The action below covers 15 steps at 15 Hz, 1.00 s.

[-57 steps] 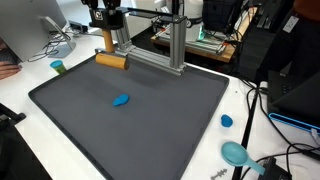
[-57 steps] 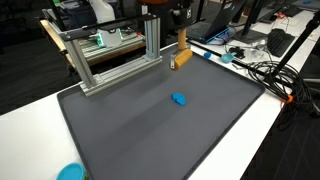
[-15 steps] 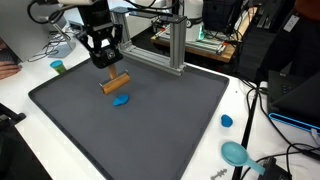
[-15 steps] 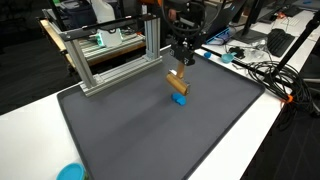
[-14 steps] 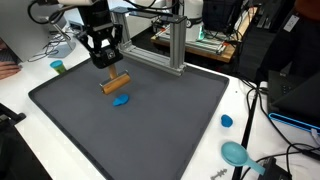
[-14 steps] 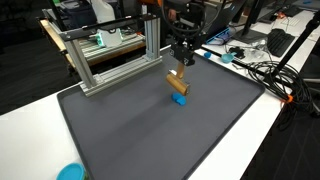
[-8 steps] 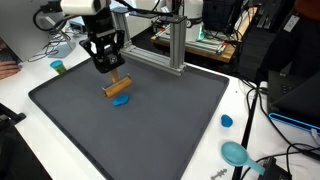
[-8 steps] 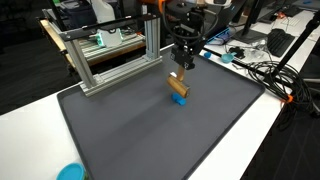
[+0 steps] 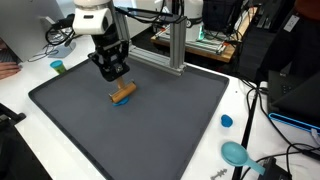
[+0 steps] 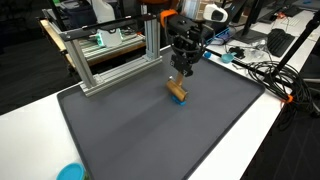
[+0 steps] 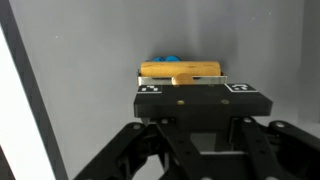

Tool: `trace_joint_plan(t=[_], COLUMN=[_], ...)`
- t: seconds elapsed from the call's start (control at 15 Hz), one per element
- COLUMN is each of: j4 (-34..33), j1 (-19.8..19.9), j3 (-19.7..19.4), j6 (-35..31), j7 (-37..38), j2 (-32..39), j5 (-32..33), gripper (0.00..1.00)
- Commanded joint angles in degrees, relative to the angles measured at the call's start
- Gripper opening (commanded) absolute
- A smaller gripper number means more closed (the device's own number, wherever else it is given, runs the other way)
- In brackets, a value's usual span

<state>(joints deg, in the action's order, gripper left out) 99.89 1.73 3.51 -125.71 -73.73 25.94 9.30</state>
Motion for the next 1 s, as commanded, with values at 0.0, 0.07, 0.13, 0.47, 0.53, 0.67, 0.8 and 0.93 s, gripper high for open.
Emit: trace_joint_plan(t=[0.0,0.07,0.13,0.47,0.53,0.67,0.8,0.93], j4=[-0.4,-0.7,-1.0,-1.0,-1.3,-2.9,-4.1,-4.7], j1=[-0.2,-0.3,-0.5,0.4,0.5,0.3,-0.4,-0.6], j3=[-0.1,-0.2,-0.3,0.2,0.1,-0.2,-0.7,-0.7], j6=[-1.2,-1.1,-0.9,1.0,0.8,1.0,1.3,1.6], j7=[1.4,1.7,2.1,0.7,0.7,1.1,1.9,2.2], j2=[0.3,0.5,0.8,-1.9,-2.3,-2.3,-1.4,-0.4], j5=[1.0,1.2,1.6,0.9,0.9,1.4,2.7,3.2], gripper=[0.22,0.22,0.22,0.22,0.22,0.22,0.22,0.22])
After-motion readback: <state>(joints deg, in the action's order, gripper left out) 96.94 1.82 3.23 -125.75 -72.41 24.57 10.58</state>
